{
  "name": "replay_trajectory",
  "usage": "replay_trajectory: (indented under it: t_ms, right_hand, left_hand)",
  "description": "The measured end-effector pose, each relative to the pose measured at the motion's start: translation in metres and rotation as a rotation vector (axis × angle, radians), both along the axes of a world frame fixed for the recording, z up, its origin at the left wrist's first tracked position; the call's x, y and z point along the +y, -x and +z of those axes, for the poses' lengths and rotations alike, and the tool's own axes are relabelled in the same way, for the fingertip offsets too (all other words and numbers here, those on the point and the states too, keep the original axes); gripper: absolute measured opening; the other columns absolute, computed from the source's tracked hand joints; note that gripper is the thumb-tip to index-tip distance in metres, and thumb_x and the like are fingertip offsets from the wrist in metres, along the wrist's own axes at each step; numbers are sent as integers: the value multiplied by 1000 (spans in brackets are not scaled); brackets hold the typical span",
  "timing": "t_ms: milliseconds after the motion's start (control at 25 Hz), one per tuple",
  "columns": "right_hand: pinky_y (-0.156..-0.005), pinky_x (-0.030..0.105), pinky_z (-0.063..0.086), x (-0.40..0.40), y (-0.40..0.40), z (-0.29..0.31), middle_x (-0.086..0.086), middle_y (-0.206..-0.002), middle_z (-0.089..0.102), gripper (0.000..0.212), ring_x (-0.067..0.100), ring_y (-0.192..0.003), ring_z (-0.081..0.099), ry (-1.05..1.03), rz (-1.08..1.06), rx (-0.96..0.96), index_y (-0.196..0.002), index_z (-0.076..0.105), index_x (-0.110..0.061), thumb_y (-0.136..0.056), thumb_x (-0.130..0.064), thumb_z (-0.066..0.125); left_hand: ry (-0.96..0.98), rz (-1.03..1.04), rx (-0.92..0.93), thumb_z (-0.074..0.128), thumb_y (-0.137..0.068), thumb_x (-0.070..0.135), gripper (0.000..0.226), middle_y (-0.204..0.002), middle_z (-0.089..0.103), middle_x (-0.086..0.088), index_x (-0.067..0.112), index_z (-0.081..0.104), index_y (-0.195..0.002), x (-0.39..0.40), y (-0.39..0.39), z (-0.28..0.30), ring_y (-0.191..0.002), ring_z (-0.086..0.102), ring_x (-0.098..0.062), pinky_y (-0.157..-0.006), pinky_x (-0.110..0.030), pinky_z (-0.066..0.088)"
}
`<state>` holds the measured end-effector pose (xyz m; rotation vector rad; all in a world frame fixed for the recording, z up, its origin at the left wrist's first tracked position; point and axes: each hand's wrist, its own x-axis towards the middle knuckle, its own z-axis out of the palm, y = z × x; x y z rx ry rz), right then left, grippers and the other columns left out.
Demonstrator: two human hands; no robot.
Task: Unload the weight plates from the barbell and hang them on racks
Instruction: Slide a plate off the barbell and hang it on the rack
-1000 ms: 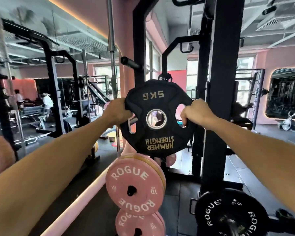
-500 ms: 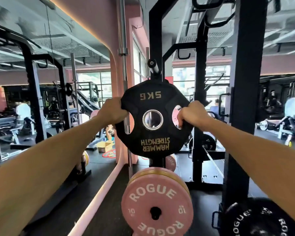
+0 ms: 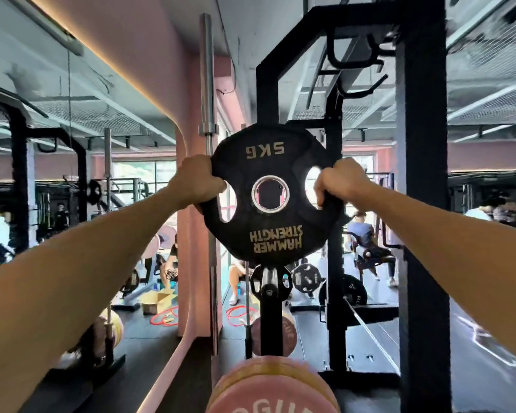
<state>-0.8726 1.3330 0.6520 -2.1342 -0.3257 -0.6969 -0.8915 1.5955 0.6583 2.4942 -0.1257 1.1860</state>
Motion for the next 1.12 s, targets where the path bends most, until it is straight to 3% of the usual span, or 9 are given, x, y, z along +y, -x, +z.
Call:
replay_trajectory:
  t_ms: [80, 240, 360, 520, 640, 760, 960, 1000, 1120]
  right_hand:
    - [-40, 22, 30, 2, -15, 20, 8, -54, 52, 43, 24, -55, 48, 43, 15, -35, -66, 69, 12, -26, -4, 63]
    - [-41, 24, 30, 5, -51, 56, 10, -58, 52, 39, 26, -55, 48, 49, -2, -83, -56, 65, 8, -20, -7, 61]
    - [-41, 23, 29, 8, -82, 75, 7, -60, 50, 23, 24, -56, 47, 25, 0, -98, -52, 59, 2, -30, 0, 64]
    - [-40, 22, 29, 13, -120, 95, 8, -60, 51, 23, 24, -57, 47, 22, -8, -109, -57, 63, 4, -35, 2, 64]
    - [-40, 22, 29, 20, -145, 102, 7, -57, 49, 18, 24, -53, 45, 14, -20, -100, -53, 60, 1, -36, 2, 63]
    - [-41, 24, 30, 25, -169, 101, 8, -56, 50, 26, 24, -56, 47, 18, -26, -126, -53, 63, 2, -28, -2, 59]
    - [-43, 25, 34, 33, -200, 111, 13, -64, 58, 60, 25, -61, 54, -19, 17, -183, -66, 68, 13, -12, -9, 51]
    - [-43, 25, 35, 34, -206, 113, 13, -66, 60, 54, 26, -62, 55, -21, 29, -186, -63, 67, 13, -15, -8, 51]
    - [-44, 26, 34, 39, -215, 111, 9, -66, 57, 10, 24, -63, 53, -25, -11, -189, -39, 58, -1, -29, 1, 56]
  left_hand:
    - [8, 9, -32, 67, -76, 8, 20, -65, 54, -7, 7, 51, -65, 1, -17, 19, -64, 53, -25, -48, -25, 33]
    - [-33, 27, -85, 67, -77, 9, 11, -66, 52, -4, 3, 58, -74, 2, -56, 53, -68, 52, -24, -49, -24, 33]
    - [-6, 8, -121, 68, -76, 7, 11, -70, 56, -7, -1, 62, -80, 6, -85, 75, -70, 54, -23, -52, -24, 38]
    - [30, 7, -125, 69, -75, 8, 14, -69, 55, -6, -3, 63, -81, 13, -128, 92, -62, 52, -15, -51, -24, 39]
    - [26, 5, -115, 69, -74, 9, 14, -70, 55, -7, 1, 59, -76, 18, -157, 98, -66, 54, -20, -51, -25, 37]
    - [39, 17, -126, 68, -72, 8, 15, -68, 55, -9, 2, 55, -69, 23, -182, 95, -67, 56, -25, -51, -26, 38]
    - [68, 7, -170, 68, -70, 7, 15, -75, 61, -16, -4, 60, -76, 29, -203, 99, -73, 60, -31, -58, -31, 44]
    - [72, 10, -161, 68, -69, 8, 14, -74, 60, -14, -2, 58, -72, 29, -206, 102, -72, 59, -31, -56, -28, 42]
    - [88, 11, -124, 68, -68, 12, 18, -73, 57, -11, 3, 53, -66, 31, -225, 103, -77, 61, -33, -56, -28, 40]
